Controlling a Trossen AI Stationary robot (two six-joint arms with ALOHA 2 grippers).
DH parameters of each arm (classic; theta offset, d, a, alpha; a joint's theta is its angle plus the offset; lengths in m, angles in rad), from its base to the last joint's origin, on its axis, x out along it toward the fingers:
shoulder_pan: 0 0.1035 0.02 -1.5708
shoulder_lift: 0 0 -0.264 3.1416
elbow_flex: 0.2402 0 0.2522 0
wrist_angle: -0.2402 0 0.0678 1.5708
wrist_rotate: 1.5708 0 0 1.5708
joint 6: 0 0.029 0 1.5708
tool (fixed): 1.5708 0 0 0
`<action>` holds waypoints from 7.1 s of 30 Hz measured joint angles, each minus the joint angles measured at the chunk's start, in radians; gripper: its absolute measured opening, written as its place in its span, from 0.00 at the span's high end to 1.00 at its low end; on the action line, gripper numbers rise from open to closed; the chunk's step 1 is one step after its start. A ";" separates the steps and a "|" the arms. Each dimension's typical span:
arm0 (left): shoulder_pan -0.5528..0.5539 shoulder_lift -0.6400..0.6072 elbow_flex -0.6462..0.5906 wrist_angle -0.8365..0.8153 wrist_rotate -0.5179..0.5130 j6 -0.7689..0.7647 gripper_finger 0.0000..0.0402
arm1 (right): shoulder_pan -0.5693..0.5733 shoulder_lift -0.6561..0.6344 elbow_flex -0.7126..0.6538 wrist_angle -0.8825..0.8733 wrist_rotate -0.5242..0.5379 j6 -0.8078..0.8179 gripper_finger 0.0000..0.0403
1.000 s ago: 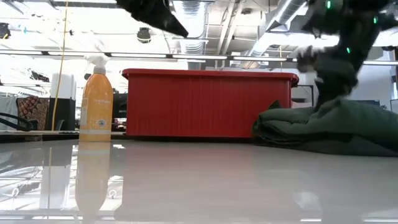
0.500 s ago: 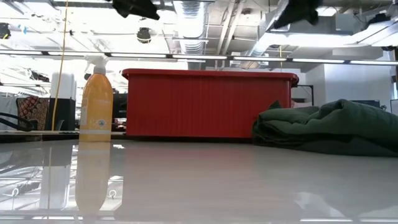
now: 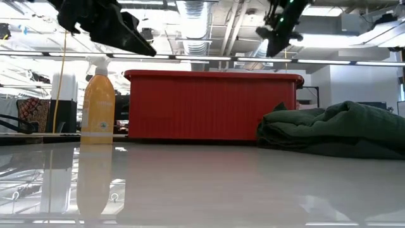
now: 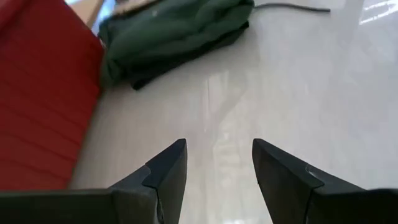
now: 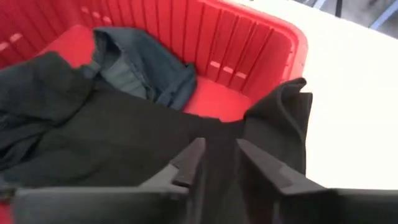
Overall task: Fold laundry
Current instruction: Fold the black shirt
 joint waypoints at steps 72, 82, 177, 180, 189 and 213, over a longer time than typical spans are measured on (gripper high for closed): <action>0.226 -0.144 -0.012 -0.110 0.302 0.082 0.57 | -0.229 0.464 0.349 -0.127 -0.056 0.021 0.42; 0.226 -0.144 -0.012 -0.109 0.328 0.088 0.57 | -0.208 0.420 0.396 -0.107 -0.072 -0.018 0.95; -0.497 0.374 0.243 0.318 0.265 -0.340 1.00 | 1.433 0.348 0.034 -0.079 -0.153 0.212 0.89; -0.591 0.298 0.244 0.247 0.328 -0.472 1.00 | 1.445 0.349 0.052 -0.201 -0.083 0.221 0.89; -0.824 0.307 0.244 0.106 0.077 -0.794 1.00 | 1.357 0.270 -0.168 -0.084 0.069 0.248 0.90; -0.961 0.447 0.243 0.060 0.065 -1.440 1.00 | 0.907 0.296 -0.485 0.666 -0.030 -0.142 0.61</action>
